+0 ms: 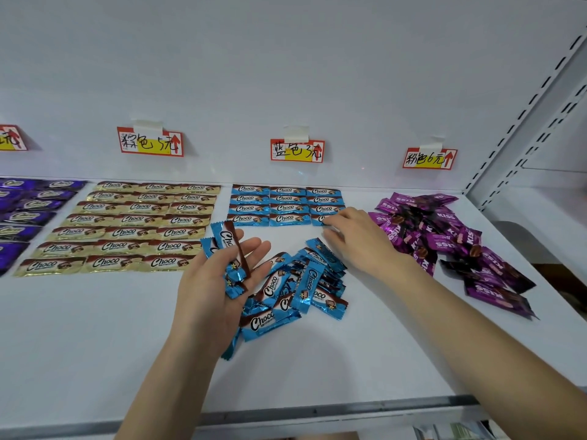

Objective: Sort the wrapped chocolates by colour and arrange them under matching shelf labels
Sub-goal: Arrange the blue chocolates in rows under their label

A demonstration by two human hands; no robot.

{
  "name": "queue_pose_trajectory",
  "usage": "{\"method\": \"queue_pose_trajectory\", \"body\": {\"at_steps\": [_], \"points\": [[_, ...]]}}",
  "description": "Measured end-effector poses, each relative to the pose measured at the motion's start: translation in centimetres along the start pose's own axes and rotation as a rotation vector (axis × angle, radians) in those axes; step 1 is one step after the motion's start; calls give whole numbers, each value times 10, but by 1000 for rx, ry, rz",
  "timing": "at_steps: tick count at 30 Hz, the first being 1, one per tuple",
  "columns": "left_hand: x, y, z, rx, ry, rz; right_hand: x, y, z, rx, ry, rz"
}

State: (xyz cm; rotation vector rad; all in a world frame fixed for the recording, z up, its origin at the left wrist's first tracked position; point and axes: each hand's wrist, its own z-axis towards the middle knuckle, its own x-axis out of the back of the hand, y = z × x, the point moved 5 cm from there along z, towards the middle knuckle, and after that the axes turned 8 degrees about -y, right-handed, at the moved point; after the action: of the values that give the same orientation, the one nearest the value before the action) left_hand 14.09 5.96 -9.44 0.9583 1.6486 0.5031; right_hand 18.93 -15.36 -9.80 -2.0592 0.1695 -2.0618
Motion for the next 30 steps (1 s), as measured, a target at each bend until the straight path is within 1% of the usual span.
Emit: {"method": "queue_pose_trajectory", "body": {"at_steps": [6,10,13,15,17,18,20,21,23,26,28,30], "points": [[-2,0,-3,36,-7,-111,-1,0,2,2,4,-22],[-2,2,-6,13,-16,-73,-2,1,3,1,-8,-29],[0,6,-10,-29,-30,3,2,0,2,-12,6,-3],[2,8,-12,-66,-35,57,13,-9,-3,0,88,99],[4,9,-14,-91,-28,66,27,-25,-13,32,191,308],[5,8,-15,-93,-21,52,32,-35,-19,55,215,438],[5,6,-17,-94,-15,-6,38,-60,-35,117,187,660],[4,5,-20,-92,-21,-47,38,-73,-43,147,153,717],[3,4,-26,-82,-49,-103,35,-98,-58,204,110,747],[1,1,-33,-85,-109,-106,26,-123,-71,237,123,772],[4,1,-35,-77,-117,-104,21,-132,-72,232,110,786],[10,7,-38,-85,-99,-72,20,-134,-71,246,63,787]]}}
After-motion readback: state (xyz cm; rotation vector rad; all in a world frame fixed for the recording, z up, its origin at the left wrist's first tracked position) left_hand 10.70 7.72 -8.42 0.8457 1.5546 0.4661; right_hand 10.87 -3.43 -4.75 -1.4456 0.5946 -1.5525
